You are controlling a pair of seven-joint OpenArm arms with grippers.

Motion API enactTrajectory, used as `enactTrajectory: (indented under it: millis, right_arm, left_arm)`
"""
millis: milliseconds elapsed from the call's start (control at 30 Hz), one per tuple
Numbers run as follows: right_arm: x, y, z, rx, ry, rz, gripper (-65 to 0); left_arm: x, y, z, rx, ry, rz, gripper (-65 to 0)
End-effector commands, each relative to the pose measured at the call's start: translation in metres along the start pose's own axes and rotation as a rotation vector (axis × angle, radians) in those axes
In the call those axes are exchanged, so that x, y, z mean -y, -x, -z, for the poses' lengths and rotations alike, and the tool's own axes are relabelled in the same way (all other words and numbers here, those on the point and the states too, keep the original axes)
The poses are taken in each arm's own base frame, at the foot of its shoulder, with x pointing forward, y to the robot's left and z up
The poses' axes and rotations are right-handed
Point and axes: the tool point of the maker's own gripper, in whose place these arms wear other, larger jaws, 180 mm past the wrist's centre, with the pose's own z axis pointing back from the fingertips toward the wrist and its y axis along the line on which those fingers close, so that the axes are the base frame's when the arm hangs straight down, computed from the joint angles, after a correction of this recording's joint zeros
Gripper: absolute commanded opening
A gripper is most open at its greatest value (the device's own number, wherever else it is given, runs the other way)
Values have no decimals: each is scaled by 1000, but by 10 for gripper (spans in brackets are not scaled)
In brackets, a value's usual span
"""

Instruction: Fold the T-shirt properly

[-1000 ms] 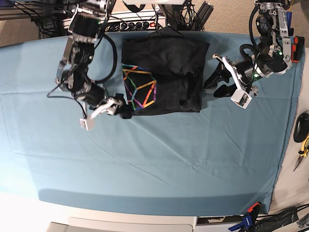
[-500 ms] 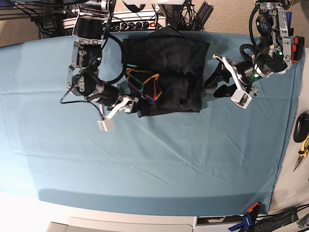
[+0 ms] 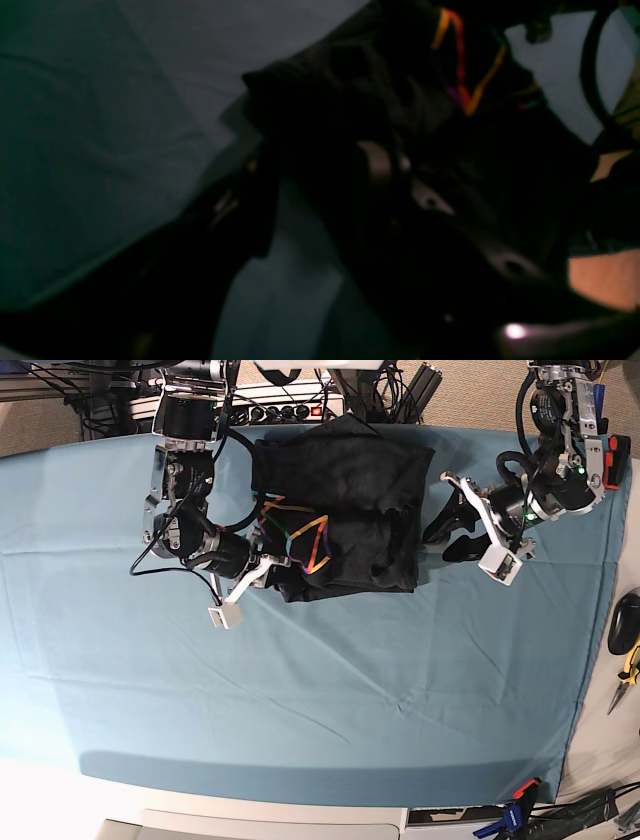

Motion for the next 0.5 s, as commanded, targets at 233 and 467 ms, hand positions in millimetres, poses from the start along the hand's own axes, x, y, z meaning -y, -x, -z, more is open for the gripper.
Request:
enactTrajectory:
  millis: [233,467]
  right_arm:
    - [-2,-15,-2,40,4,-28,-650]
    - [1,-15,-2,38,23,-38,-650]
  left_arm:
    - [-24,-5,-24,36,-81,-172,-295]
    - [-2,33,-40,-45,-38,-278,-267]
